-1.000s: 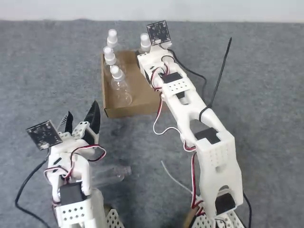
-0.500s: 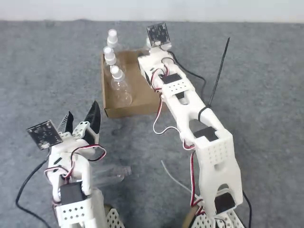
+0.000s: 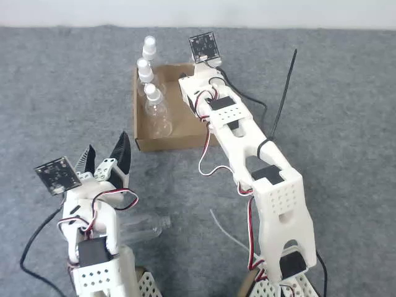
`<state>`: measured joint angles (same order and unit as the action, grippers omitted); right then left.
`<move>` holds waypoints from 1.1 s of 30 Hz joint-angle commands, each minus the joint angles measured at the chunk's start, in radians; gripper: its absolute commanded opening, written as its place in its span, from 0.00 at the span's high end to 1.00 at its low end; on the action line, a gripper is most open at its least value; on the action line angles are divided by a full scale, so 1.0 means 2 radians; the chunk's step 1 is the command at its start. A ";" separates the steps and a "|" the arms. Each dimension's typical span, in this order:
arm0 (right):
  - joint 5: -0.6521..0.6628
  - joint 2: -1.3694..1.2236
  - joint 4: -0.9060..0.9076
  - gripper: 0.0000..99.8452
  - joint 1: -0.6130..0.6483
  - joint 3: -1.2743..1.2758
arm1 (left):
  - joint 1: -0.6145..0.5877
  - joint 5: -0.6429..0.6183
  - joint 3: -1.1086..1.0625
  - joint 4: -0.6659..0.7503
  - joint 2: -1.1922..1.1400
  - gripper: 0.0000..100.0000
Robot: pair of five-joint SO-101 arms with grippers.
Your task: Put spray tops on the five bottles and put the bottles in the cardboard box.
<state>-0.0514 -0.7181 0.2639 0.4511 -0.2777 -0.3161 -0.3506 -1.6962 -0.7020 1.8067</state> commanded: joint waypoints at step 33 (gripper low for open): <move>0.000 0.156 0.214 0.72 -0.006 -0.009 | -0.002 0.003 0.005 0.017 -0.004 0.72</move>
<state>-0.0545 -0.5263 0.6368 0.4480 -0.2762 -0.3161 -0.3506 -1.6962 -0.7020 1.8067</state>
